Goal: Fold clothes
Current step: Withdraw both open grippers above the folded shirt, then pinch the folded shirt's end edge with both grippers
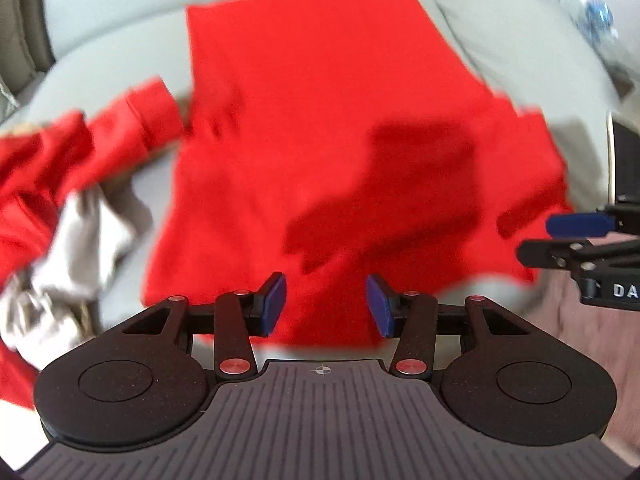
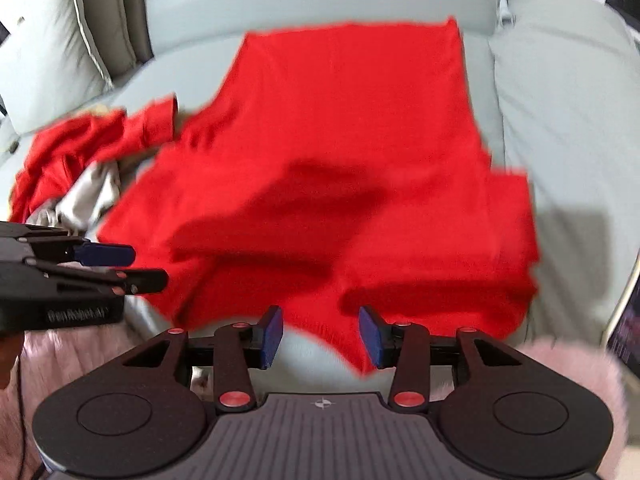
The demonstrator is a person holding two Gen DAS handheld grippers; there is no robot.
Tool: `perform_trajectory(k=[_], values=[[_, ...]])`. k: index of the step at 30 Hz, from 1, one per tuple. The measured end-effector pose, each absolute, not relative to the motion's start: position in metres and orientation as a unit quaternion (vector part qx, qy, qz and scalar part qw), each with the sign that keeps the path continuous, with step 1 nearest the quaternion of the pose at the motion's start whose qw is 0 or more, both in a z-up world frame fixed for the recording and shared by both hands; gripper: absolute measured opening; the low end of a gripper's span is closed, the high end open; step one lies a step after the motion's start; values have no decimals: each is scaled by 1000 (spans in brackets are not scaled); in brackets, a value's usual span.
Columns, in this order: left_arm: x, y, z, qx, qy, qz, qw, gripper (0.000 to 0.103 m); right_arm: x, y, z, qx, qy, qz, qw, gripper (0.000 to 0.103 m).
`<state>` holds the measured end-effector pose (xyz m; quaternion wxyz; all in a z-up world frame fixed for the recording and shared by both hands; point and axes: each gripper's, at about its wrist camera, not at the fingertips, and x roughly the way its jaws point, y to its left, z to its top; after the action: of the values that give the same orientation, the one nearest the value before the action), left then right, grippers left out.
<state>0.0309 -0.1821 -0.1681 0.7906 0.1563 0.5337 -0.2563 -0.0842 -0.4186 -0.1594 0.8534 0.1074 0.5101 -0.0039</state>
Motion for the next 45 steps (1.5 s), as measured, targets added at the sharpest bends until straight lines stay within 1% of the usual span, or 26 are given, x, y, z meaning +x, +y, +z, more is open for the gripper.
perform_trajectory(k=[4,5,7,10,12,15,17,21,23,26,30,31,32,33,34,35,36,38,42,45], values=[[76,-184,-160,143,522,-239,806,52,-47,-442,-142,92,478,-18,873,43],[97,-186,-159,134,520,-231,811,52,-34,-450,-138,88,469,-21,878,43],[132,-190,-159,119,520,-222,816,52,-19,-458,-136,85,461,-24,883,43],[177,-198,-161,104,515,-209,825,52,36,-483,-140,82,443,-33,892,45],[221,-207,-167,99,506,-194,835,54,60,-493,-143,83,435,-36,896,47],[272,-216,-182,87,498,-184,843,56,114,-523,-159,88,422,-52,901,49],[304,-222,-196,83,492,-177,848,58,145,-543,-170,91,416,-62,902,49],[359,-234,-225,88,479,-157,859,58,199,-572,-200,81,411,-78,905,48],[383,-243,-240,103,472,-148,863,58,223,-585,-213,68,405,-87,908,45],[413,-256,-259,129,461,-140,867,58,255,-608,-226,77,394,-114,909,44],[440,-277,-283,175,452,-144,863,59,287,-626,-240,83,404,-125,902,43],[443,-282,-287,186,449,-155,860,56,295,-628,-246,72,418,-123,897,40],[443,-286,-290,193,448,-168,856,43,302,-630,-252,60,433,-119,891,39],[444,-289,-291,199,449,-182,852,33,304,-629,-253,55,435,-108,892,31],[442,-293,-292,214,446,-194,847,29,305,-628,-253,50,435,-96,894,13],[438,-296,-293,235,438,-204,843,17,306,-624,-252,37,436,-91,894,7],[434,-300,-293,256,429,-213,840,8,306,-619,-250,24,437,-87,895,5],[423,-306,-288,288,408,-220,838,6,304,-607,-243,-21,433,-92,896,5],[409,-299,-265,276,388,-212,854,6,285,-601,-215,-28,403,-98,910,5],[389,-287,-234,256,374,-213,865,6,258,-592,-184,-32,385,-93,918,5]])
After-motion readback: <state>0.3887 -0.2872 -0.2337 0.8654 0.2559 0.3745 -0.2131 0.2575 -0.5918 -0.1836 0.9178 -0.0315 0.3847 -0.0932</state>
